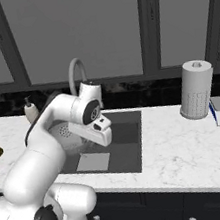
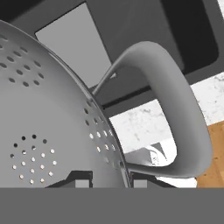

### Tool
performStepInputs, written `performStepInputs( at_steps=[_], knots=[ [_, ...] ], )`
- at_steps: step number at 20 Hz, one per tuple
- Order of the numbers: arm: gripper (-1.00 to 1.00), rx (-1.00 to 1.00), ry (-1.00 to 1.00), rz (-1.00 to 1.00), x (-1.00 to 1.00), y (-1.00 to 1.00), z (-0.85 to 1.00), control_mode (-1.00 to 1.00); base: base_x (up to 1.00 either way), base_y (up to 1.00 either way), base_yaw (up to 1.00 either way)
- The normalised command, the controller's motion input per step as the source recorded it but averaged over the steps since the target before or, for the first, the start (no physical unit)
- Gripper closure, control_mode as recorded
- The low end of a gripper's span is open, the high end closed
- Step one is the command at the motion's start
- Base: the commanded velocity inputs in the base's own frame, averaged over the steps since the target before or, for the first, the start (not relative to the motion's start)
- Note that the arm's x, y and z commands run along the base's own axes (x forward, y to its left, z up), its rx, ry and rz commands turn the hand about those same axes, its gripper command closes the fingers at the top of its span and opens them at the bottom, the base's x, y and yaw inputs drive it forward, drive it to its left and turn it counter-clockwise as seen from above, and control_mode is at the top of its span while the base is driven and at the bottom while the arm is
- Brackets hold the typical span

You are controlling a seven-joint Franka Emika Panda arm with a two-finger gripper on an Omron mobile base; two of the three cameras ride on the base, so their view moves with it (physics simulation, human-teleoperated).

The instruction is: Put the colander in the sink, put the kiwi, kiwi in the colander, and turn on the sink faucet and pour water over the colander.

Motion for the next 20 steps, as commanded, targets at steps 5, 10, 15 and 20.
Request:
performStepInputs(
  at_steps=[5, 10, 15, 20],
  knots=[
    [1.0, 0.0, -0.09, 0.09, 0.11, 0.0, -0.34, -1.0, 0.0, 0.0, 0.0],
    [1.0, 0.0, 0.0, 0.08, 0.15, 0.06, -0.24, -1.0, 0.0, 0.0, 0.0],
    [1.0, 0.12, 0.0, 0.03, 0.13, 0.0, -0.16, -1.0, 0.0, 0.0, 0.0],
    [1.0, 0.23, -0.01, 0.0, 0.12, 0.0, -0.1, -1.0, 0.0, 0.0, 0.0]
  ],
)
